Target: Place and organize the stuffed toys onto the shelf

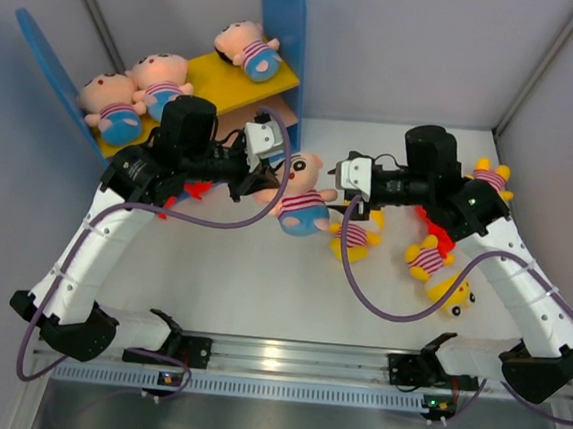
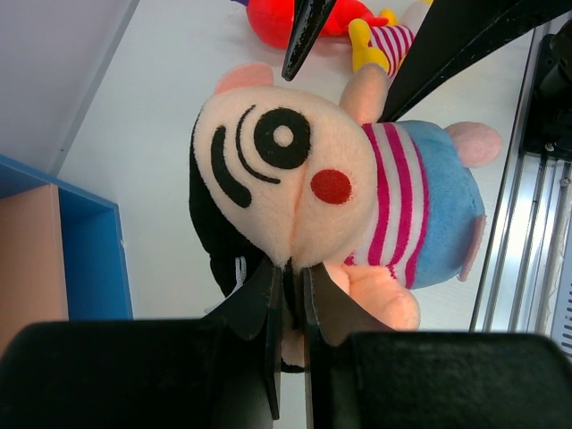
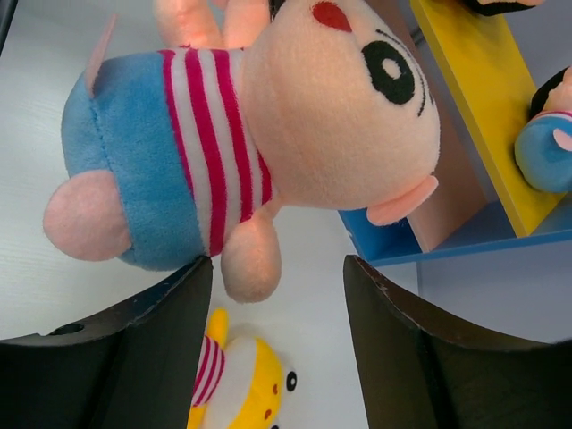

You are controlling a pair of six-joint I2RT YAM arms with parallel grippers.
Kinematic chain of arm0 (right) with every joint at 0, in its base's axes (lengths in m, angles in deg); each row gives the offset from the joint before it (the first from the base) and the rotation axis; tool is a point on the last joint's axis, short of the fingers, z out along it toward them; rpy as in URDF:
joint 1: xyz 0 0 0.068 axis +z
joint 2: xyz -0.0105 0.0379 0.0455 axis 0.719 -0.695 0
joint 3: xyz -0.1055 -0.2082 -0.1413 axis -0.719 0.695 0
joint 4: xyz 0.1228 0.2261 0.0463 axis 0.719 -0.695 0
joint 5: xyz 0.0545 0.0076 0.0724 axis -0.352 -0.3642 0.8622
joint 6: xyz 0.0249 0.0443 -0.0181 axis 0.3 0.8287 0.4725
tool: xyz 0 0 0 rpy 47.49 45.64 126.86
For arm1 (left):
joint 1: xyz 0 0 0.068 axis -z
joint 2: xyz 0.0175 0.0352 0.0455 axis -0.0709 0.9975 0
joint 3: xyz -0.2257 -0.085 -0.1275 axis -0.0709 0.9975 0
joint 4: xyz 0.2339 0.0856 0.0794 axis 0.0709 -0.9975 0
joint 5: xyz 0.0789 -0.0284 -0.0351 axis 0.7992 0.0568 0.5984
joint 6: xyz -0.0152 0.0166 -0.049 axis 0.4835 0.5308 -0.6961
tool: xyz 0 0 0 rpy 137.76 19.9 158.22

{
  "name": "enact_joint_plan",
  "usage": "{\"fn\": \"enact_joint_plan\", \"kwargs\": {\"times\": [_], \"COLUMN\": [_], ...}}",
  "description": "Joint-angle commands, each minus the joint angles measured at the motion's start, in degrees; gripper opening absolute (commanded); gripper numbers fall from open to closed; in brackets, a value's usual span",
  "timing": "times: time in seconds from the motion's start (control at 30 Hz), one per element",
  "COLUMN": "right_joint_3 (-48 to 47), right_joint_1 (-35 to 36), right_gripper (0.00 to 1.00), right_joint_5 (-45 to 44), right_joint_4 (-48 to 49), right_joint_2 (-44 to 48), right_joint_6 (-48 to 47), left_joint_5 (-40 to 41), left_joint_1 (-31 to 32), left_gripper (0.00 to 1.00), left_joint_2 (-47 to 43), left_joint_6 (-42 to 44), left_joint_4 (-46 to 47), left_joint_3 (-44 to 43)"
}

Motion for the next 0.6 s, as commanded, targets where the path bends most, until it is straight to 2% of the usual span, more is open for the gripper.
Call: {"fn": "enact_joint_plan", "kwargs": {"times": [0.0,0.17,0.27,0.3,0.33,0.37,0.43,0.47,0.57], "right_joint_3": [-2.95,-3.57,-3.39,-3.39,-3.39,-3.39,-3.22,-3.13,-1.38], "right_joint_1": [0.81,2.04,2.40,2.48,2.57,2.57,2.75,2.66,2.66], "right_gripper": [0.60,0.53,0.37,0.23,0.16,0.01,0.00,0.00,0.00], "right_joint_5": [1.93,2.72,2.63,2.63,2.63,2.72,2.63,2.63,1.85], "right_joint_4": [-0.65,-0.48,-1.09,-1.44,-1.53,-1.45,-0.48,1.26,7.22], "right_joint_2": [-0.85,-1.73,-2.08,-2.08,-1.99,-1.91,-1.47,-1.29,-0.24], "right_joint_6": [-0.80,-0.36,-0.62,-1.15,-1.33,-1.33,1.03,2.52,11.04], "left_joint_5": [-1.48,-1.83,-1.65,-1.65,-1.48,-1.30,-0.25,0.71,7.03], "left_joint_1": [-0.01,-0.01,-0.01,-0.01,-0.01,-0.01,-0.01,0.07,0.07], "left_gripper": [0.00,0.00,0.00,0.00,0.00,0.00,0.00,0.02,0.34], "left_joint_2": [-1.29,-0.94,-0.59,-0.59,-0.59,-0.59,-0.59,-0.59,-0.23], "left_joint_6": [0.50,0.23,0.15,0.15,0.15,0.15,0.32,0.58,1.90], "left_joint_4": [0.58,0.58,0.58,0.58,0.58,0.67,0.67,0.58,0.67], "left_joint_3": [-0.23,-0.58,-0.85,-0.85,-0.76,-0.67,-0.32,-0.06,0.21]}}
